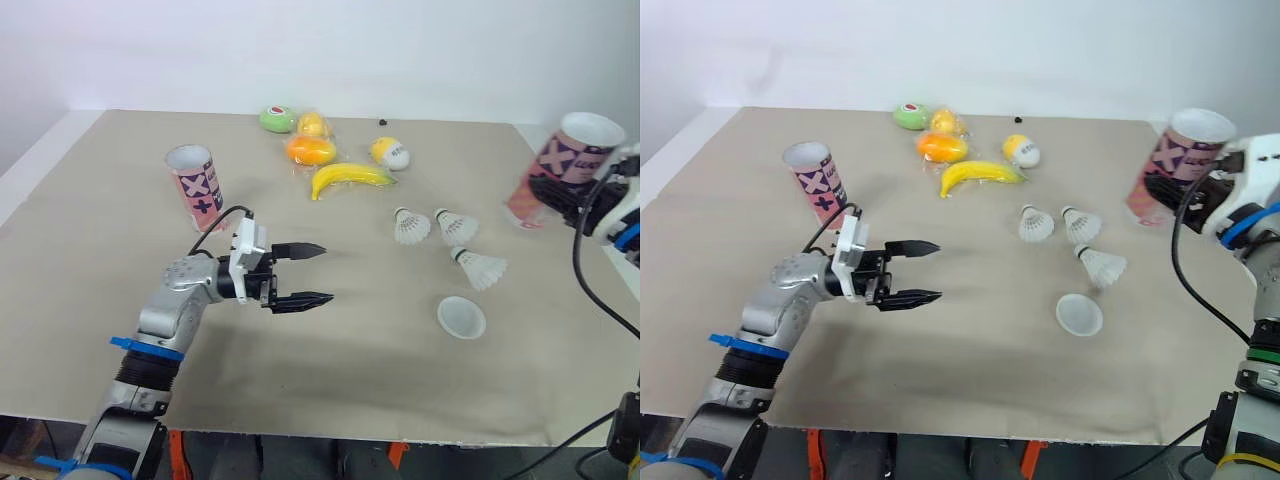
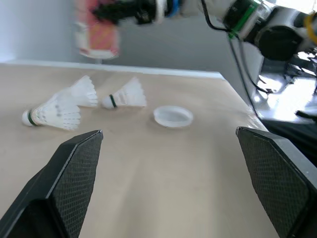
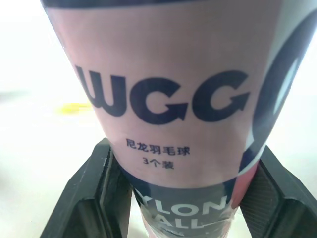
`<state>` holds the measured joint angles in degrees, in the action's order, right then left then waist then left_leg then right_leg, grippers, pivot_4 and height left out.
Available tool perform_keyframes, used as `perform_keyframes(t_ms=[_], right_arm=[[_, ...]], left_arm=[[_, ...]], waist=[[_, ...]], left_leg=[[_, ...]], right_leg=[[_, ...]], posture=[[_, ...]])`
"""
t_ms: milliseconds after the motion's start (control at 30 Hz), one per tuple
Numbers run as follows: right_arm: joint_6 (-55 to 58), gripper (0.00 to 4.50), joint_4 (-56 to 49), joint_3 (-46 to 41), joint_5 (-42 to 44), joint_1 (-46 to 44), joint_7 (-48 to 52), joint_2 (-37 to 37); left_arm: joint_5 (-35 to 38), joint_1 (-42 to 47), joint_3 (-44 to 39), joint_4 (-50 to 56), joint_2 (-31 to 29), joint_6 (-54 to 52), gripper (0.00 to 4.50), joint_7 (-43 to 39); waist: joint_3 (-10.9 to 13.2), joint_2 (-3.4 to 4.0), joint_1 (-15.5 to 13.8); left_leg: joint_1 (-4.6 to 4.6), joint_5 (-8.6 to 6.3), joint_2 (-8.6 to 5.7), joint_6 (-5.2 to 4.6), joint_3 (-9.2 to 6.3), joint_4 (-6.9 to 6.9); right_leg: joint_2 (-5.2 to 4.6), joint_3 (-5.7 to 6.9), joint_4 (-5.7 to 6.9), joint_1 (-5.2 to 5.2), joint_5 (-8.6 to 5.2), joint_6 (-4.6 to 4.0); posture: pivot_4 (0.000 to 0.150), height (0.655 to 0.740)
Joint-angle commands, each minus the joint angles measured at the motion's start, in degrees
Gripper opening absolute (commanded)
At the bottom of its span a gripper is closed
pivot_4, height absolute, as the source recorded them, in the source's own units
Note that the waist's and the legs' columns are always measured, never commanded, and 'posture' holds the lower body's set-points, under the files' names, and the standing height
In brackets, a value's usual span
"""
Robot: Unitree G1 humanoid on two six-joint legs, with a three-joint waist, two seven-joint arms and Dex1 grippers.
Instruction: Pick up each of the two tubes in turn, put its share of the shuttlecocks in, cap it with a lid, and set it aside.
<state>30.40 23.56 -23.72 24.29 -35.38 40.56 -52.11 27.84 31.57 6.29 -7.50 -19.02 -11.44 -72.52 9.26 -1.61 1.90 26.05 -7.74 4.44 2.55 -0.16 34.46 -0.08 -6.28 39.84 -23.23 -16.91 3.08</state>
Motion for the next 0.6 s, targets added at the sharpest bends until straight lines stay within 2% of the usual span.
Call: perform_keyframes(t_ms=[33, 200, 600], right_arm=[[-1.53, 2.87, 1.66, -3.49, -1.20, 1.88, -3.91, -0.92], [-1.20, 2.87, 2.03, -5.36, -0.84, 5.83, -8.45, 2.01], [-1.61, 2.87, -0.61, -10.05, 1.60, 13.89, -11.94, 5.89]], left_arm=[[-0.98, 3.14, 0.14, -1.10, 1.97, 1.31, 4.50, 2.04], [-4.55, 5.07, 1.84, -3.94, 3.61, 3.91, 4.50, 3.39], [-4.16, 4.08, 1.48, -3.55, 3.62, 4.27, 4.50, 3.02]], waist=[[0.00, 0.05, 0.09], [0.00, 0.26, 0.49], [0.02, 0.45, 0.74]], left_leg=[[0.00, 0.00, -0.01, 0.00, 0.00, 0.00], [-0.07, 0.00, -0.05, 0.00, 0.00, 0.04], [-0.13, 0.05, -0.28, -0.01, -0.03, 0.10]], right_leg=[[0.00, -0.01, 0.00, -0.01, 0.00, 0.01], [-0.01, -0.06, 0.01, 0.07, 0.04, 0.07], [-0.21, -0.09, 0.00, 0.25, -0.11, 0.56]], posture=[[0.150, 0.7321], [0.150, 0.7321], [0.150, 0.7321]])
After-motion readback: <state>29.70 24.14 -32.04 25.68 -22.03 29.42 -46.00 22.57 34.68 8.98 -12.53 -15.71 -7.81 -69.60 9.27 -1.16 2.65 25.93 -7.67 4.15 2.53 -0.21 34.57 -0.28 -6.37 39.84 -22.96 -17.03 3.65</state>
